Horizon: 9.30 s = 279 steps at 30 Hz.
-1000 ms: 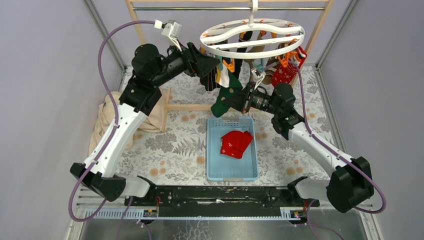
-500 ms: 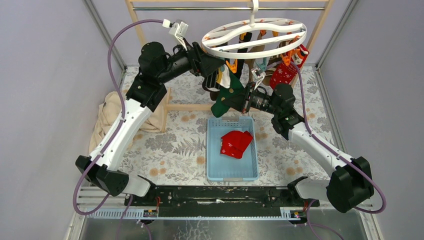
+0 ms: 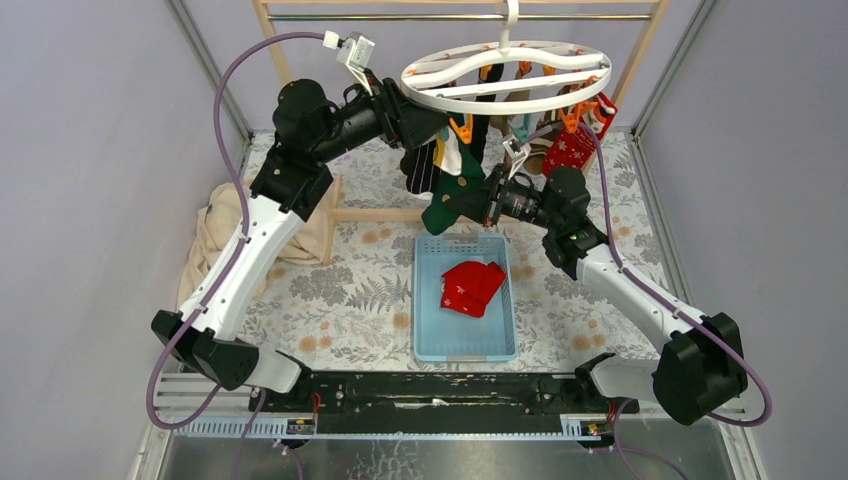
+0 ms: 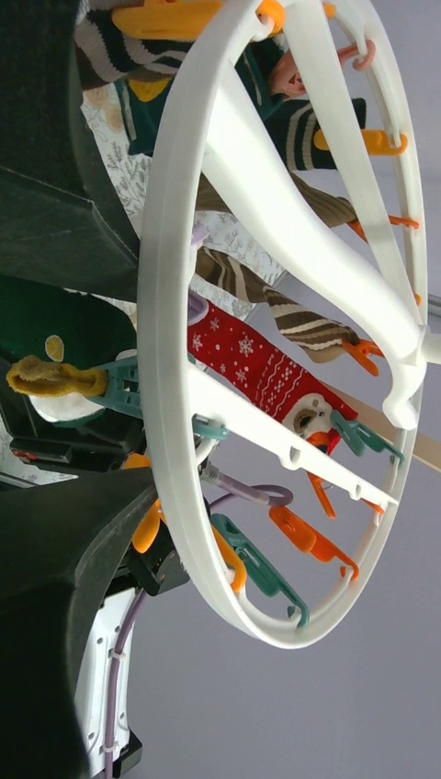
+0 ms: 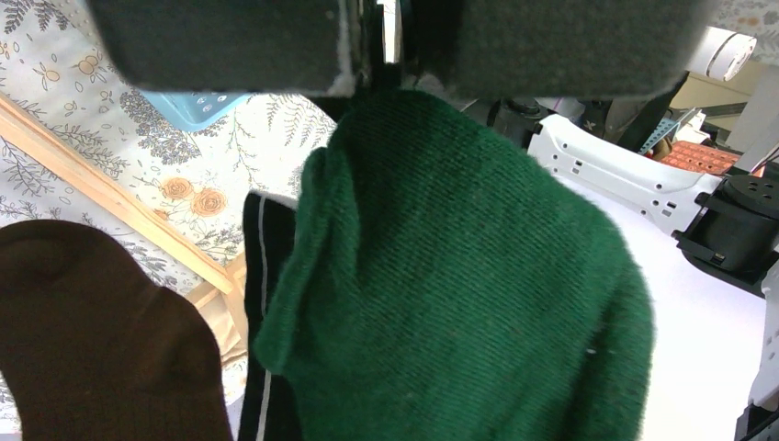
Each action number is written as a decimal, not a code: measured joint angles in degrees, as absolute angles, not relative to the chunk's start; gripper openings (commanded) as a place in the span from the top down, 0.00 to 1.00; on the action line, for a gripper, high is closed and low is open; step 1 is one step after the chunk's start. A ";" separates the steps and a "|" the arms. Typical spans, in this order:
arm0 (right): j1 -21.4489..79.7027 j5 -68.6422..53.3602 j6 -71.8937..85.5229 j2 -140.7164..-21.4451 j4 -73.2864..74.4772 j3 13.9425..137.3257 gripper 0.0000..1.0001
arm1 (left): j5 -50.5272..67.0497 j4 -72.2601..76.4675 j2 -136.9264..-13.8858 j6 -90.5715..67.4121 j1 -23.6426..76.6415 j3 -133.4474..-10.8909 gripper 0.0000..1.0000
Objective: Remove the socks clipped to the hanger
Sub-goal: Remove the sock from the hanger, then place the sock in the bin, then remove the sock from the hanger.
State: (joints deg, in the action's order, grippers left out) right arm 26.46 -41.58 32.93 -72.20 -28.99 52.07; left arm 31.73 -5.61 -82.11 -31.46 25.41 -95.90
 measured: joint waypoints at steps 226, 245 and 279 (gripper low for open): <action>34.50 -20.60 35.83 -86.87 -48.60 55.44 1.00 | -1.54 -19.88 -63.00 -28.27 35.22 -78.76 0.01; 34.50 -24.75 34.74 -80.97 -40.71 55.44 1.00 | -4.05 -8.49 -66.89 -19.84 35.22 -81.41 0.01; 34.57 -29.17 34.74 -77.93 -37.58 53.69 1.00 | -1.67 3.92 -72.79 -16.88 35.22 -80.03 0.30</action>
